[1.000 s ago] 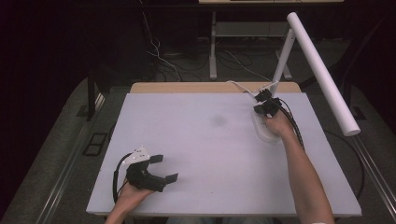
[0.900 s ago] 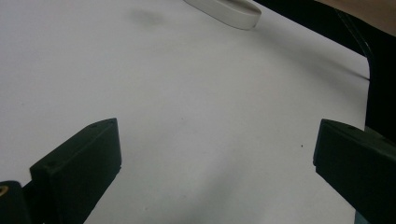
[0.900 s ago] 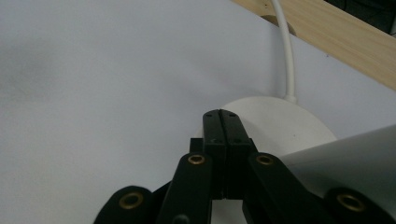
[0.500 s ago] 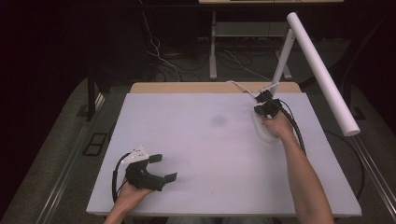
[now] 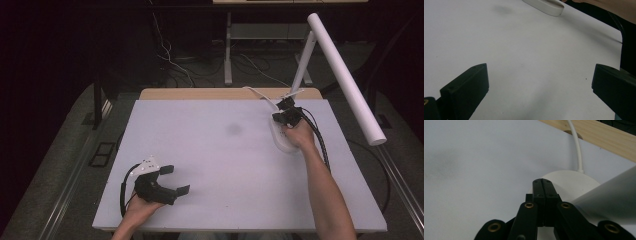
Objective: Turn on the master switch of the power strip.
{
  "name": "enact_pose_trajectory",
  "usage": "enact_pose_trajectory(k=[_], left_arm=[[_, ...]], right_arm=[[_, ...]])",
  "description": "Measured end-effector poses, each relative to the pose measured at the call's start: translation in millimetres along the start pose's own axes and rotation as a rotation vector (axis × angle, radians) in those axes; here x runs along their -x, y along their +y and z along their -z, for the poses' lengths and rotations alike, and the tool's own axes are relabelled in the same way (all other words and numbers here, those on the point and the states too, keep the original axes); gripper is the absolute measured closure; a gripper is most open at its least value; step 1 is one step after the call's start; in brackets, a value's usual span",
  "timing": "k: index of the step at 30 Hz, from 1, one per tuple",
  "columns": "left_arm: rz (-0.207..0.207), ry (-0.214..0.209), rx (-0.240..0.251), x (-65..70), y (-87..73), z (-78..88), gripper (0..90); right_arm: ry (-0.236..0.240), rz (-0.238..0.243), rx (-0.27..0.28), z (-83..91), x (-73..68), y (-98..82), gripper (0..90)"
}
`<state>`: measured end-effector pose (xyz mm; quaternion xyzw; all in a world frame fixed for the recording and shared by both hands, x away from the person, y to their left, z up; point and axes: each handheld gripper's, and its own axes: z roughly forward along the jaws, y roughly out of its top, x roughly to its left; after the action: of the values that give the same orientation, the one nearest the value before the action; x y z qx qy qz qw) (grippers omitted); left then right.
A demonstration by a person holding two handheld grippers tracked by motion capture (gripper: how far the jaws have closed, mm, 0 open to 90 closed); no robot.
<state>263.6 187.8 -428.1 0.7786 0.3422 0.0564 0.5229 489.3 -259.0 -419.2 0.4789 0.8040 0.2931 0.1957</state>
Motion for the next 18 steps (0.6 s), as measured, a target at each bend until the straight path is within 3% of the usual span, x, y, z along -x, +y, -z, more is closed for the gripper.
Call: enact_pose_trajectory(k=[8,18], left_arm=[[-0.007,-0.007,-0.003,2.0,-0.7,1.0,0.0],[-0.004,-0.003,0.003,1.6,0.1,1.4,0.0]], right_arm=[[-0.039,-0.018,0.012,-0.1,-3.4,-4.9,89.9],[-0.045,0.039,-0.012,1.9,-5.4,0.1,89.5]])
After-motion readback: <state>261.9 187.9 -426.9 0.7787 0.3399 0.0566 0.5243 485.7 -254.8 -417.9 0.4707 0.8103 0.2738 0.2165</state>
